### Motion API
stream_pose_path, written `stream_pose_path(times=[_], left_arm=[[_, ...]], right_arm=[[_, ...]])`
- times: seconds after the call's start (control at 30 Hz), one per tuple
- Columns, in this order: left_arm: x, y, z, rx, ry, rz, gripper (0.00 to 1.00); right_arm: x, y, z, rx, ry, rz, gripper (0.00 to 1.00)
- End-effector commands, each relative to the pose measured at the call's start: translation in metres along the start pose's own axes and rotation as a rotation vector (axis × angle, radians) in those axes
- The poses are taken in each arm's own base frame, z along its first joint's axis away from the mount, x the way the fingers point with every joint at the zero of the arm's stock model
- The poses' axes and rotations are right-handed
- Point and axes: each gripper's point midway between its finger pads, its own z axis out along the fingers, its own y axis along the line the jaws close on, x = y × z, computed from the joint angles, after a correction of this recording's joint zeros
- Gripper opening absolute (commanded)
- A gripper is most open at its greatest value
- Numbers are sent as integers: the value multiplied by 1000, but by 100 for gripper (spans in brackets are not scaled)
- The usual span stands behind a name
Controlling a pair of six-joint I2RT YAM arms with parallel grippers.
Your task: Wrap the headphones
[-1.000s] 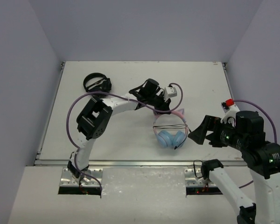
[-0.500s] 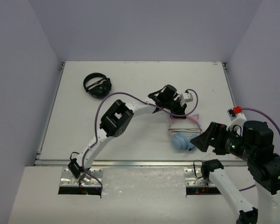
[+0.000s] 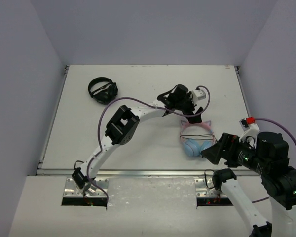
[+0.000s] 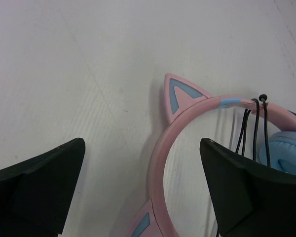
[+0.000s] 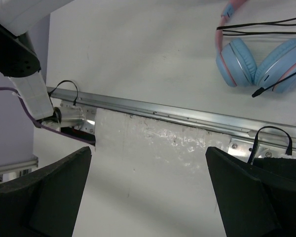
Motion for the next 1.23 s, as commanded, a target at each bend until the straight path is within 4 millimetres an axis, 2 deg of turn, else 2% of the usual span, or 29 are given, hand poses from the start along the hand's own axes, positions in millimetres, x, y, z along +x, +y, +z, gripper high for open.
stream_pose_path(times=[0.0, 0.03, 0.07, 0.1, 0.13, 0.17, 0.2, 0.27, 0.3, 0.33, 0.37, 0.4, 0.43, 0.47, 0.5, 0.6, 0.63, 0.7, 0.73, 0.83, 0.93, 1.07, 1.2], left_arm=[[-123, 2, -59, -155, -203, 89, 100], [-143, 2, -77, -204, -231, 96, 100], [-149, 9, -89, -258, -237, 88, 100], [-155, 26, -103, -368, -246, 58, 100], [-163, 34, -129, -447, -246, 19, 100], [-165, 40, -145, -507, -253, -48, 100], [-174, 50, -188, -639, -266, -107, 100], [-173, 56, -239, -804, -293, -188, 100], [-133, 70, -263, -952, -237, -253, 100], [-149, 53, -319, -1034, -309, -267, 100], [-140, 50, -350, -1107, -314, -293, 100], [-104, 52, -373, -1209, -267, -340, 100], [-103, 35, -430, -1294, -310, -370, 100], [-90, 28, -458, -1365, -314, -398, 100], [-64, 12, -504, -1486, -308, -427, 100], [-30, -21, -567, -1680, -331, -473, 100], [-20, -44, -590, -1708, -361, -483, 100], [0, -63, -610, -1756, -370, -512, 100], [1, -78, -623, -1752, -426, -523, 100], [15, -95, -635, -1756, -437, -533, 100], [33, -101, -636, -1767, -399, -550, 100], [38, -109, -637, -1735, -411, -564, 100], [40, -119, -639, -1689, -444, -567, 100]], right_arm=[[15, -6, 5, 27, 101, 21, 99], [13, -6, 6, 22, 100, 2, 99], [7, -4, 8, 15, 92, -16, 99], [3, -3, 11, 19, 101, -29, 99], [-6, -3, 9, 33, 77, -54, 99], [-12, -8, 8, 64, 71, -90, 99], [-25, -16, 7, 129, 41, -128, 99], [-38, -27, 5, 208, 16, -157, 99], [-43, -32, 4, 248, 1, -170, 99], [-54, -44, 2, 326, -18, -186, 99], [-58, -50, 0, 367, -25, -193, 99], [-62, -54, -1, 397, -32, -201, 99], [-69, -57, -2, 426, -42, -210, 99], [-75, -64, -6, 479, -60, -214, 99], [-80, -64, -10, 491, -83, -216, 99], [-90, -68, -16, 531, -127, -232, 99], [-92, -68, -18, 536, -134, -237, 99], [-92, -70, -19, 549, -136, -246, 99], [-91, -71, -20, 549, -136, -252, 99], [-89, -75, -22, 562, -149, -271, 99], [-91, -77, -23, 562, -170, -290, 99], [-90, -79, -19, 559, -175, -305, 99], [-79, -92, -3, 569, -145, -326, 99]])
